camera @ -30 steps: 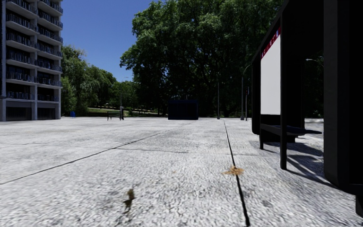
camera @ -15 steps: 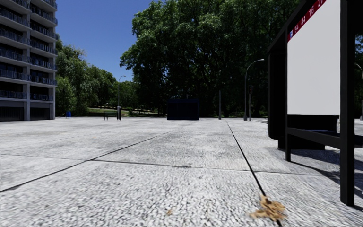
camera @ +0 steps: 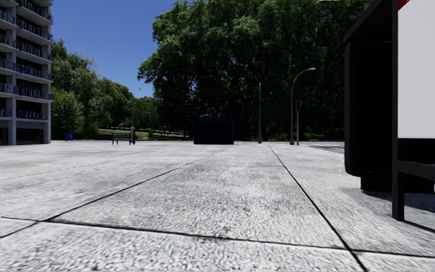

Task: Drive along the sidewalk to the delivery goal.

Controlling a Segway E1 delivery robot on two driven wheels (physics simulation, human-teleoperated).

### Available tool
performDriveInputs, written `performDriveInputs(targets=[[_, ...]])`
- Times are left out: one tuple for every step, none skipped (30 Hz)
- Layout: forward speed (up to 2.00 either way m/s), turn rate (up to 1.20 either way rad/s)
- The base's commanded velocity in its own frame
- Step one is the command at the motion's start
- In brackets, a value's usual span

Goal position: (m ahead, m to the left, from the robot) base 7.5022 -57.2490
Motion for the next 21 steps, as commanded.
performDriveInputs(targets=[[2.0,-0.28],[2.0,-0.29],[2.0,-0.29],[2.0,-0.3],[2.0,-0.31],[2.0,-0.31],[2.0,-0.31],[2.0,-0.31],[2.0,-0.31],[2.0,-0.31],[2.0,-0.31],[2.0,-0.31],[2.0,-0.31],[2.0,-0.31],[2.0,-0.31],[2.0,-0.31],[2.0,-0.31],[2.0,-0.31],[2.0,-0.31],[2.0,-0.31],[2.0,-0.31]])
